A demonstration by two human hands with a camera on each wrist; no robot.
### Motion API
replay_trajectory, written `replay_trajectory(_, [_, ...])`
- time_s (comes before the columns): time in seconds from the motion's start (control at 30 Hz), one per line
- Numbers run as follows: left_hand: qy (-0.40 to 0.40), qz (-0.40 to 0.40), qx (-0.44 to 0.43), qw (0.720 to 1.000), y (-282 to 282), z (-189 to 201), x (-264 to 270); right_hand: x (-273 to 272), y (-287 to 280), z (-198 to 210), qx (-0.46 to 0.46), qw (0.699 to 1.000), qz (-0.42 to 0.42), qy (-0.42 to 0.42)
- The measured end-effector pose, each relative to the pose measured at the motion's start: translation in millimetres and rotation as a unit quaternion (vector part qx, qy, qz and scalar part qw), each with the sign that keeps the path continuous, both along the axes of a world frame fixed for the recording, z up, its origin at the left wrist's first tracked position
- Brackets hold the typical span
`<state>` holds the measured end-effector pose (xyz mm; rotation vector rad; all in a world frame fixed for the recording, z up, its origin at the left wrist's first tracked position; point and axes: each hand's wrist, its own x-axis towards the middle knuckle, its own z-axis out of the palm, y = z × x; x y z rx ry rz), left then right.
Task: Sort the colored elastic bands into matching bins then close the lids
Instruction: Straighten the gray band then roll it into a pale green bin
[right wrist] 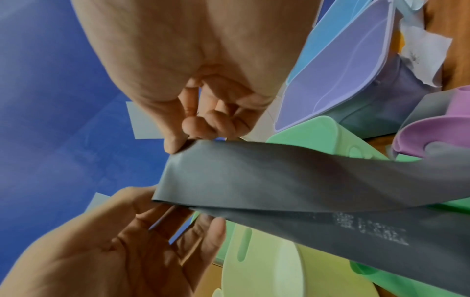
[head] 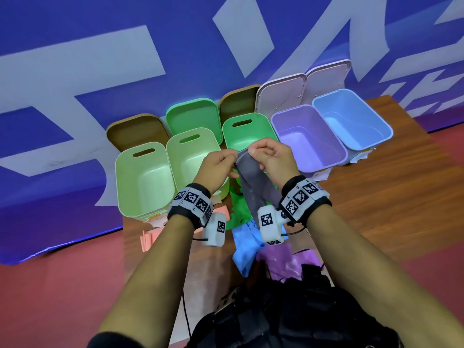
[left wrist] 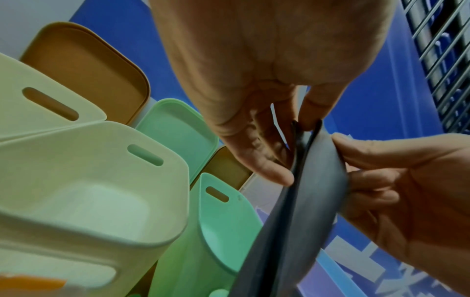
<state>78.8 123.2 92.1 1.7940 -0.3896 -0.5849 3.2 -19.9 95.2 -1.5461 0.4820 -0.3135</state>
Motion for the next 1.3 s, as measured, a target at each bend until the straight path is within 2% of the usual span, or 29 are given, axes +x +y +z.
replay_trajectory(0.2, [-0.007, 0.006, -0.044, 0.999, -4, 26, -3, 0, -4, 19, -0.021, 0.999, -0.013, -0.035])
replay_trajectory(0.53, [-0.039, 0.024, -0.065, 0.997, -11, 54, -4, 0, -9, 42, -0.065, 0.994, -0.040, -0.084])
replay_trajectory(0.67, [-0.043, 0.039, -0.072, 0.996, -13, 62, -7, -1, -10, 48, -0.090, 0.992, -0.050, -0.078])
replay_trajectory(0.9, [-0.050, 0.024, -0.079, 0.995, -15, 71, -10, -3, -6, 54, -0.057, 0.993, -0.059, -0.090])
replay_trajectory(1.17, [-0.112, -0.025, -0.099, 0.988, -10, 65, -8, -5, -2, 58, -0.012, 0.993, -0.057, -0.104])
replay_trajectory(1.3, [-0.119, -0.033, -0.100, 0.987, -6, 63, -5, -7, -5, 59, -0.011, 0.993, -0.050, -0.105])
